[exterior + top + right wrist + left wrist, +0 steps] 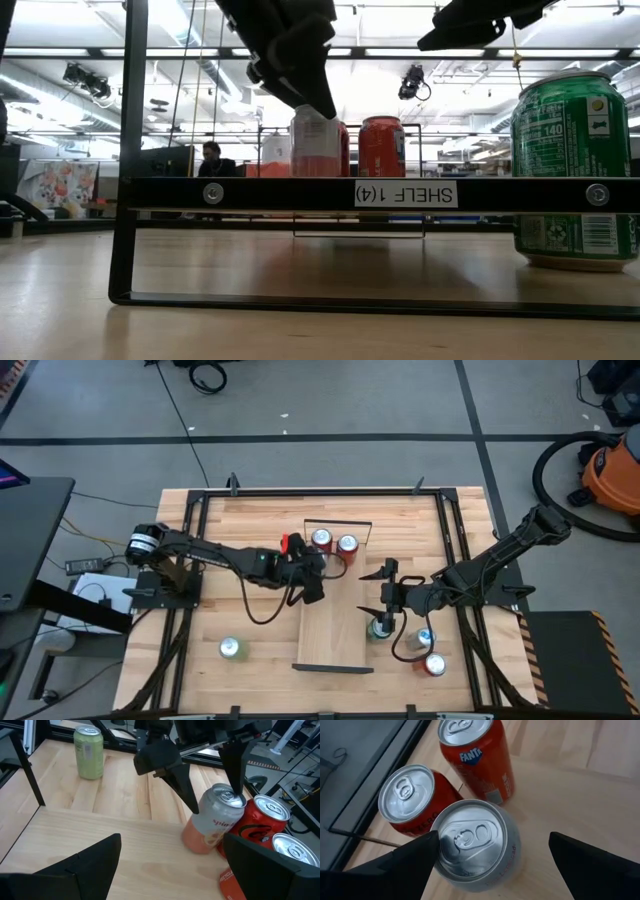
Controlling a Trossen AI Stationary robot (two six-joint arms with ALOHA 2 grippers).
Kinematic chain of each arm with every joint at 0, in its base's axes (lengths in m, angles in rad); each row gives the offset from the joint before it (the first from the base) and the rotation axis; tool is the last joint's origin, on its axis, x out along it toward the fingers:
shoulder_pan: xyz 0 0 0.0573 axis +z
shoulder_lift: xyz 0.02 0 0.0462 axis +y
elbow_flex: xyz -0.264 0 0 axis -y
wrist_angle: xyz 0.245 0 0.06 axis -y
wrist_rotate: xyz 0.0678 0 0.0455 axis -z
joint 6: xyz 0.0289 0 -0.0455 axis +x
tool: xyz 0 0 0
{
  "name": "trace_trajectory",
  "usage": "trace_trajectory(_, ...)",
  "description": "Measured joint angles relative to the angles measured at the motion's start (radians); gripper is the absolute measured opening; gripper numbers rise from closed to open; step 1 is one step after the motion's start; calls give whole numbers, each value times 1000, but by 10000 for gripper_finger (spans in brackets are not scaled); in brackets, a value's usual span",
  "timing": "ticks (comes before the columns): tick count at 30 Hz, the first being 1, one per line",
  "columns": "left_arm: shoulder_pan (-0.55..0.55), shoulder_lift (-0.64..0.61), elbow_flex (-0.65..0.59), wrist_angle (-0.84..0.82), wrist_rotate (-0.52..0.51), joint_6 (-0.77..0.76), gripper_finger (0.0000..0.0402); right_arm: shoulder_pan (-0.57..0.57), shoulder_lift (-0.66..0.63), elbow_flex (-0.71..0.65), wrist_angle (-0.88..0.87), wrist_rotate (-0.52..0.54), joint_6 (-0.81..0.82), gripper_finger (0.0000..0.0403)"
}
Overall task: Place canned beverage on shelf
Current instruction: Put the yellow/white soda can on the shelf
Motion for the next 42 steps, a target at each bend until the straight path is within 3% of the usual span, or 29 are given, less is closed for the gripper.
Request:
trace_trajectory(15, -78, -57, 0, 5, -15, 149, 389, 0, 0, 0, -3, 0, 0, 360)
trace_trajectory(24, -64, -83, 0, -74, -54, -126, 389, 0, 0, 0, 4, 0, 2, 360)
trace_trajectory(33, -59, 1, 0, -62, -77, -162, 389, 0, 0, 0, 7, 0, 0, 360)
trace_trajectory(42, -21, 5, -1, -137, -99, -160, 389, 0, 0, 0, 5, -1, 0, 360)
